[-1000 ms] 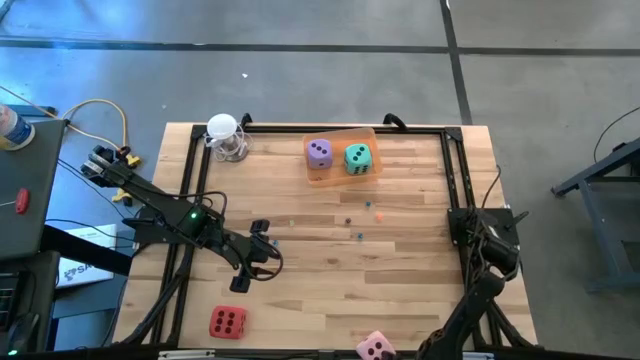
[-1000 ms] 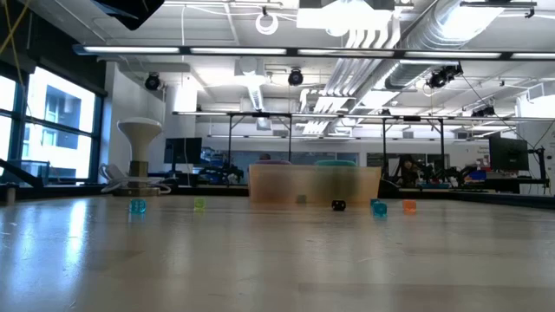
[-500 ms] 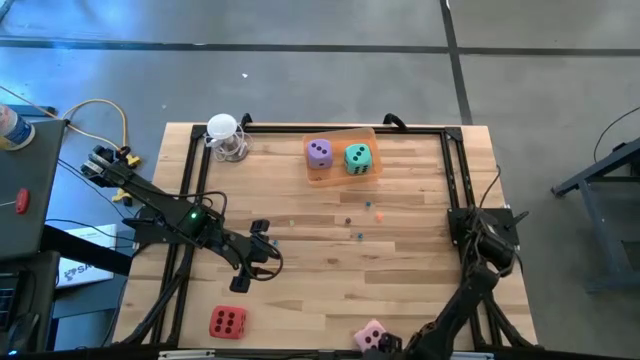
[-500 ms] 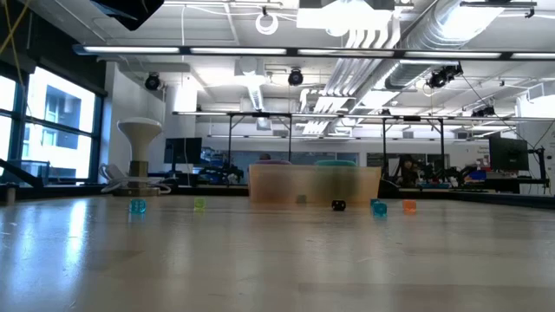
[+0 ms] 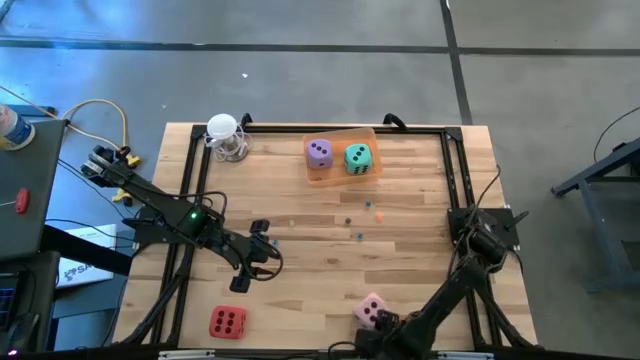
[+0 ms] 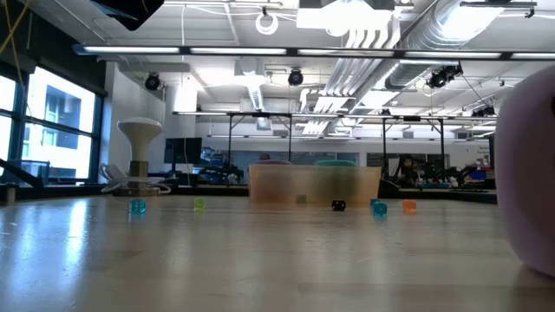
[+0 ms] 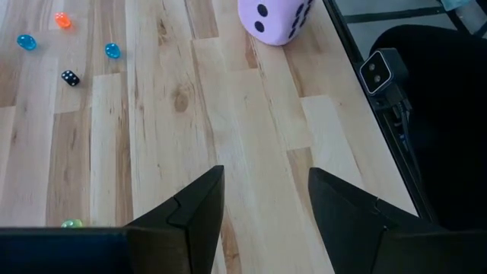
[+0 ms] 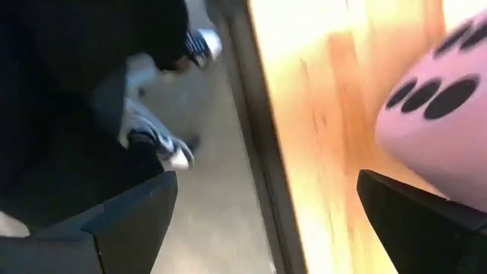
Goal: Pick & Place Dice
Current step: Put the big pink die into the orange bin
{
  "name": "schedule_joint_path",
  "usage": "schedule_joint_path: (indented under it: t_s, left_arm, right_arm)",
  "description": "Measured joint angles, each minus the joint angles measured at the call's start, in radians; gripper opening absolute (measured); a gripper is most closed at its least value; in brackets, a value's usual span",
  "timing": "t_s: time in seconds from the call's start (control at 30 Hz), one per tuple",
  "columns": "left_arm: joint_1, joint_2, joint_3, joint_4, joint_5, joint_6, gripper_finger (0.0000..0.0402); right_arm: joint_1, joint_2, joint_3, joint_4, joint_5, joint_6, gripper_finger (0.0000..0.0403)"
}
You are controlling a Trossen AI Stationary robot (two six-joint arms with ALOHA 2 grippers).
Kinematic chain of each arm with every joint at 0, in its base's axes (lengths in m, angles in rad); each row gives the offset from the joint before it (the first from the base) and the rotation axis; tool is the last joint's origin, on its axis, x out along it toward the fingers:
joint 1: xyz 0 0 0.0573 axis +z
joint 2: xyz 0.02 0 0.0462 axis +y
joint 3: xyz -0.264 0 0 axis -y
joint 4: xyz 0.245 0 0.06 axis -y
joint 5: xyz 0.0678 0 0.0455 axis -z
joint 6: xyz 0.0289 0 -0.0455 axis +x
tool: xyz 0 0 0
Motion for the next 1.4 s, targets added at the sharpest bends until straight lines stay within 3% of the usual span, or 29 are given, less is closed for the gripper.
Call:
schedule_joint_path:
  t_s: [0.13,0.27,0.57,0.77,1.07,1.4]
  left_arm:
    - [0.0,0.0,0.0,0.0,0.001,0.023,0.0184]
    - [0.0,0.0,0.0,0.0,0.002,0.025,0.0184]
    - [0.0,0.0,0.0,0.0,0.002,0.025,0.0184]
    - [0.0,0.0,0.0,0.0,0.0,0.025,0.0184]
    - [0.0,0.0,0.0,0.0,-0.001,0.033,0.0184]
    - [0.0,0.0,0.0,0.0,-0.001,0.032,0.0184]
  right_arm:
    - [0.009,-0.015,-0.001,-0.037,-0.053,0.01,0.04]
    - [0.032,-0.067,-0.001,-0.073,-0.024,0.027,0.04]
    - [0.066,-0.158,0.003,-0.28,0.243,0.001,0.04]
    - [0.028,-0.16,0.003,-0.526,0.347,0.287,0.04]
    - [-0.059,-0.16,0.003,-0.382,0.271,0.259,0.04]
    - [-0.093,-0.16,0.003,-0.349,0.28,0.239,0.04]
